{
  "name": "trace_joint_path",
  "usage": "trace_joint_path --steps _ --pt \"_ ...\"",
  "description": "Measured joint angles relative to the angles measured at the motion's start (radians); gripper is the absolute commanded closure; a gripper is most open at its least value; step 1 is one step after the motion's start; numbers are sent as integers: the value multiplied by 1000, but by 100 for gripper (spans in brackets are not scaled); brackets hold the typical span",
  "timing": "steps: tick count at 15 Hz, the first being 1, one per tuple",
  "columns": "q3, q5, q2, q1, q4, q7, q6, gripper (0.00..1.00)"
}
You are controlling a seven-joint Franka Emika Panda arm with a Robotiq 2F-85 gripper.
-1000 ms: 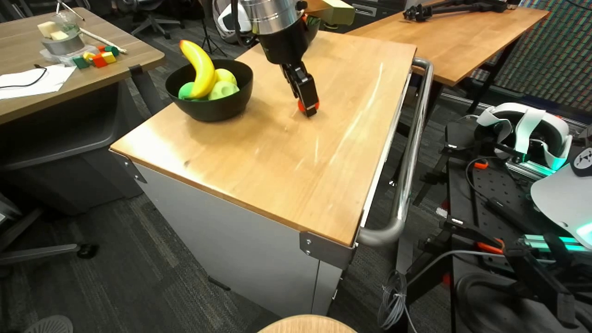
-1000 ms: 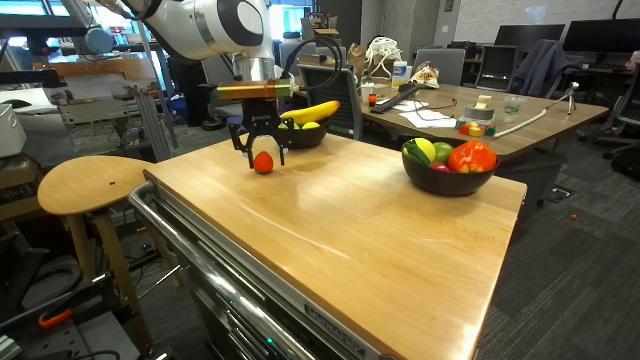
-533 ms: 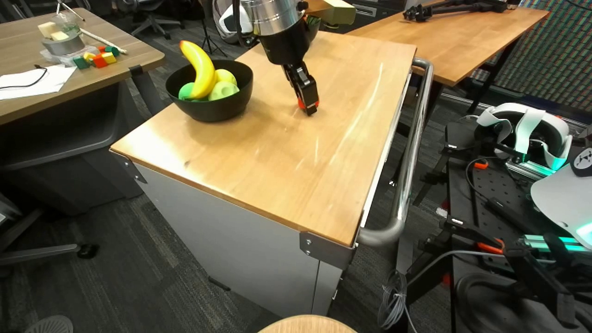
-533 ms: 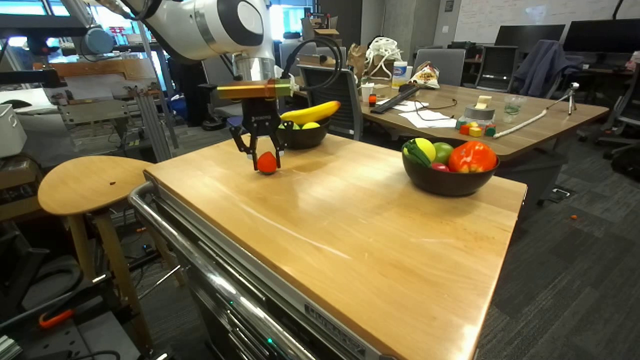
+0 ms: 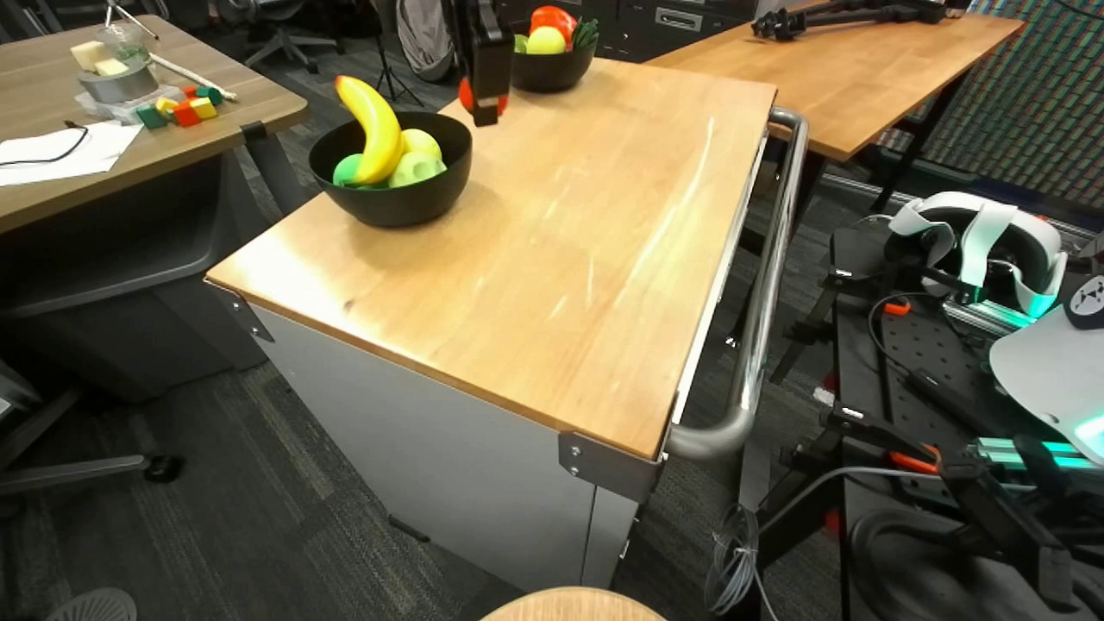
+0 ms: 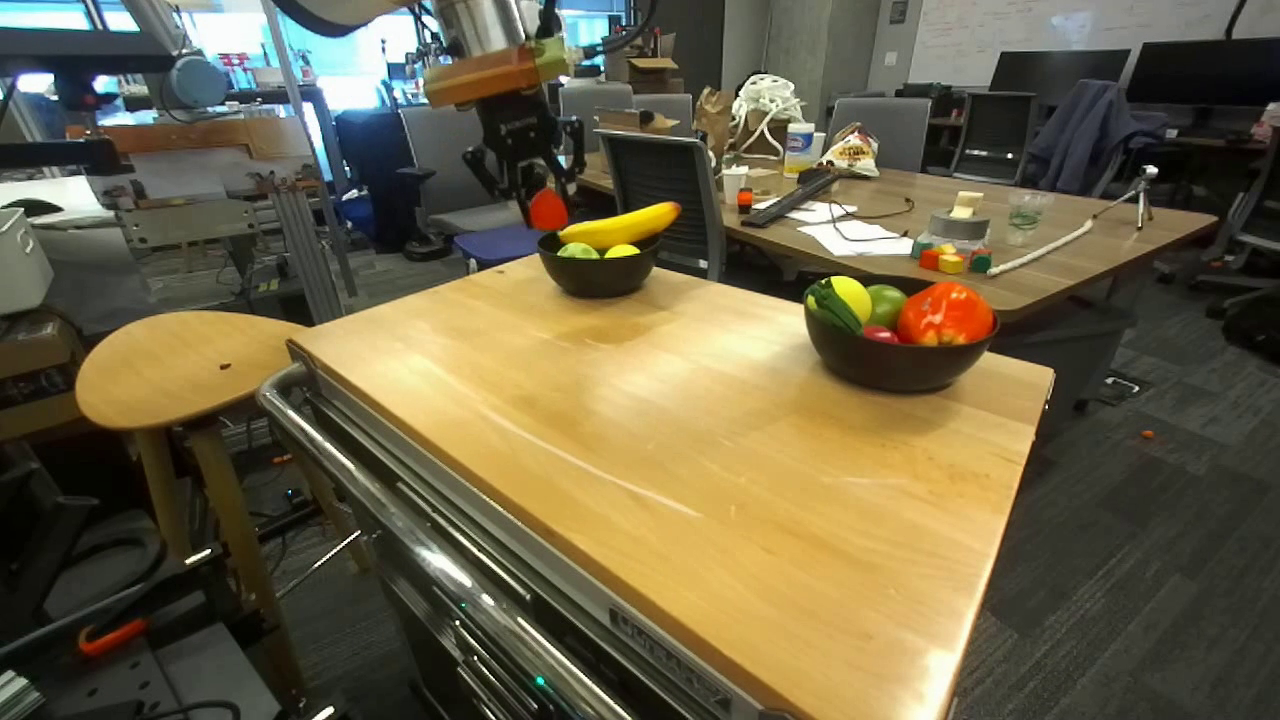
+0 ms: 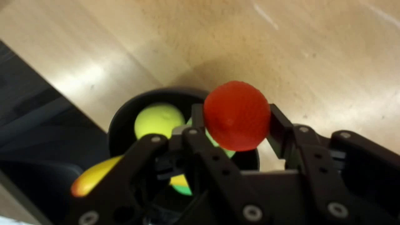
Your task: Put the fruits inside the two black bowls
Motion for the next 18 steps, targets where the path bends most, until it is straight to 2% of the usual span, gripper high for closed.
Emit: trace_joint_path --steps 2,5,9,10,11,12,16,18 --pt "0 -30 -10 6 11 39 88 76" --pt "-14 -171 40 14 43 158 212 76" --pt "-59 -311 154 42 107 286 246 76" --pt "-66 -327 178 49 120 301 246 65" --pt "-71 -337 197 54 128 310 246 26" --pt "-74 -340 210 58 135 313 246 26" --pt "-67 -331 228 62 141 305 246 0" --pt "-47 -290 205 59 129 259 246 0"
